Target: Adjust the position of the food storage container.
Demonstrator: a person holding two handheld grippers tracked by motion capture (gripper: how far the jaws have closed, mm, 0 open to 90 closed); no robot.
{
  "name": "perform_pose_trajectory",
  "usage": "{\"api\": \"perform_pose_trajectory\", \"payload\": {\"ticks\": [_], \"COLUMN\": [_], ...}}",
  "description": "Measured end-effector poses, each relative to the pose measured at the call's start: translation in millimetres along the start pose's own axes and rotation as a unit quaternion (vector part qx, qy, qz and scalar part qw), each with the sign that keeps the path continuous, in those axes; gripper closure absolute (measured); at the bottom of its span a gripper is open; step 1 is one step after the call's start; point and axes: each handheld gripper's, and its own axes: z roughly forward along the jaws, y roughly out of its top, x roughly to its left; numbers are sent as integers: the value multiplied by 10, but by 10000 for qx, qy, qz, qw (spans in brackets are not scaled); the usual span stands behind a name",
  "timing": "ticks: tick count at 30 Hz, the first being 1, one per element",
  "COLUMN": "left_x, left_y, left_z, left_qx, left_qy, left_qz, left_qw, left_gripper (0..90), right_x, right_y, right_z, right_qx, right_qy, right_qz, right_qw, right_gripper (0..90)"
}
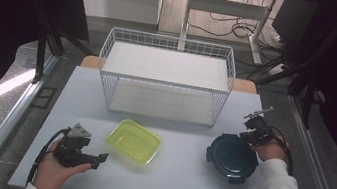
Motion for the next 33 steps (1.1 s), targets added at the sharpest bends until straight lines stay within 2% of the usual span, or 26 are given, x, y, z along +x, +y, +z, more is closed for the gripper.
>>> {"api": "perform_pose_trajectory", "payload": {"ticks": [4,5,7,13,24,27,30,33], "left_x": [-10,-18,-23,-27,-34,-35,-32,-27], "left_y": [12,21,28,32,38,42,48,50], "left_z": [9,14,20,33,27,27,25,30], "left_qx": [0,-1,4,24,18,11,-7,-2], "left_qy": [-17,-22,-35,-44,-46,-45,-54,-54], "left_qz": [21,42,57,81,94,94,83,82], "left_qw": [10000,10000,10000,10000,9999,9999,10000,10000], "left_gripper": [171,171,171,171,171,171,171,171], "right_x": [91,145,176,188,331,312,203,136], "right_y": [13,24,31,22,-66,-97,-183,-277], "right_z": [-8,-11,-13,-18,-74,-89,-157,-206], "right_qx": [46,73,94,99,72,35,-131,-80], "right_qy": [43,83,105,143,301,241,127,30], "right_qz": [-147,-274,-351,-352,-477,-420,-6,130], "right_qw": [9999,9996,9993,9992,9984,9988,9998,9999], "right_gripper": [893,893,893,893,893,890,890,890]}}
